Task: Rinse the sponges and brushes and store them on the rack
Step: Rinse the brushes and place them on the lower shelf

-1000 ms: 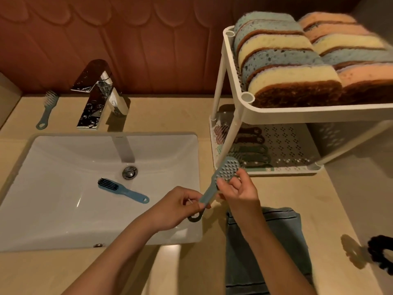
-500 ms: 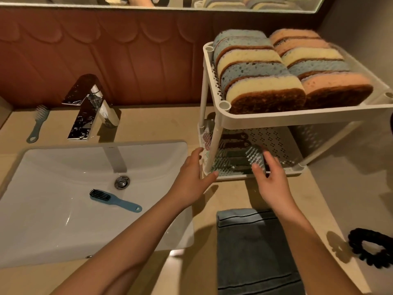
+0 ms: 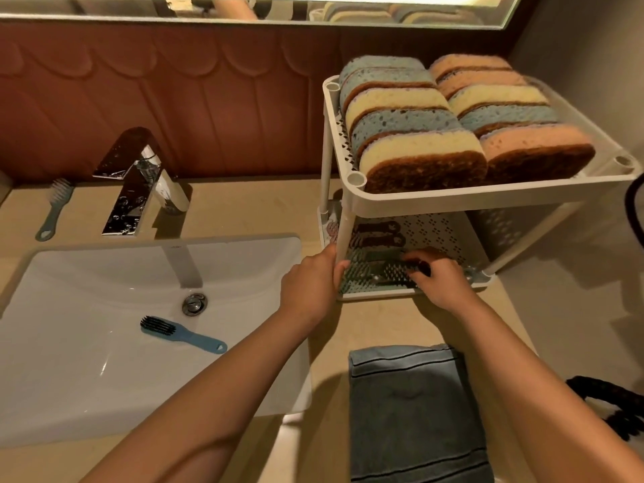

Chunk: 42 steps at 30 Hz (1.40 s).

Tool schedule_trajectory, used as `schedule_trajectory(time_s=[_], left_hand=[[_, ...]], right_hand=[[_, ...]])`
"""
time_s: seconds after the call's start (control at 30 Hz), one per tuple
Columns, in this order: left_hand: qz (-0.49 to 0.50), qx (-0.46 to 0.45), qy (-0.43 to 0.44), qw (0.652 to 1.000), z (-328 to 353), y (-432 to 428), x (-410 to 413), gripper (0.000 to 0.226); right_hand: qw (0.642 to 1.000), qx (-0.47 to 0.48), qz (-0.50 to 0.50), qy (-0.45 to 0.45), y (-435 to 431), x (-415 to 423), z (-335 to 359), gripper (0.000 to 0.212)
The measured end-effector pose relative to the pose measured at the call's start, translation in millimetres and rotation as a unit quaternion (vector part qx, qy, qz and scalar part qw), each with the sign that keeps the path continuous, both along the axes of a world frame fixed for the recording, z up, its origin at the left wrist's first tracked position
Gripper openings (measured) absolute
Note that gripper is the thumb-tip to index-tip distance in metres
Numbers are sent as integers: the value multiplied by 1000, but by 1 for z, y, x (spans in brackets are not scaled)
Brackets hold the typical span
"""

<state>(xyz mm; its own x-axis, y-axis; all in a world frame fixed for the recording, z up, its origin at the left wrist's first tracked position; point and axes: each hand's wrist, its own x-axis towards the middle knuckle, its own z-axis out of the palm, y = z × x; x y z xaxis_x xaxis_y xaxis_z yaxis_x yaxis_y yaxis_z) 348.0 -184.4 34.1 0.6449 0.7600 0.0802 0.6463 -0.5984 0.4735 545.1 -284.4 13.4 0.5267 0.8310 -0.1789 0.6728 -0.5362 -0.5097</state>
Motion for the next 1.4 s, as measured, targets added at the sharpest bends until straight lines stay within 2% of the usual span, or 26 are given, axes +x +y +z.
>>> schedule_trajectory(time_s=[0.23, 0.37, 0.47, 0.53, 0.6, 0.67, 0.73, 0.87, 0.97, 1.2, 1.4], left_hand=[[-18, -20, -8, 1000, -2, 4, -1, 33], [-19, -39, -12, 999, -1, 6, -2, 32], [-10, -148, -62, 987, 2, 6, 0, 29], [2, -255, -106, 961, 6, 6, 1, 28], [9, -331, -108, 937, 9, 4, -2, 37], [20, -378, -108, 919, 10, 2, -9, 45], [25, -408, -114, 906, 6, 0, -22, 42], [-25, -418, -71, 905, -6, 0, -57, 17], [-57, -407, -37, 911, -12, -1, -88, 15], [-8, -394, -19, 919, -11, 8, -164, 24], [77, -435, -52, 895, -13, 33, -249, 24]], right_hand=[[998, -20, 15, 49, 4, 3, -20, 23], [998, -18, 30, 47, 2, 4, -21, 21], [999, -12, 39, 24, -1, 0, -22, 22], [1000, -1, 28, -1, -4, -6, -19, 25], [999, 32, 12, -3, -6, -14, -14, 26], [998, 64, 7, 5, -9, -24, -7, 24], [996, 84, 16, 12, -10, -35, -1, 22], [991, 116, 32, 58, -12, -68, 12, 18], [988, 115, 49, 94, -9, -97, 15, 16], [981, 21, 146, 125, 23, -176, 4, 17], [966, 9, 226, 123, 68, -249, -1, 15]])
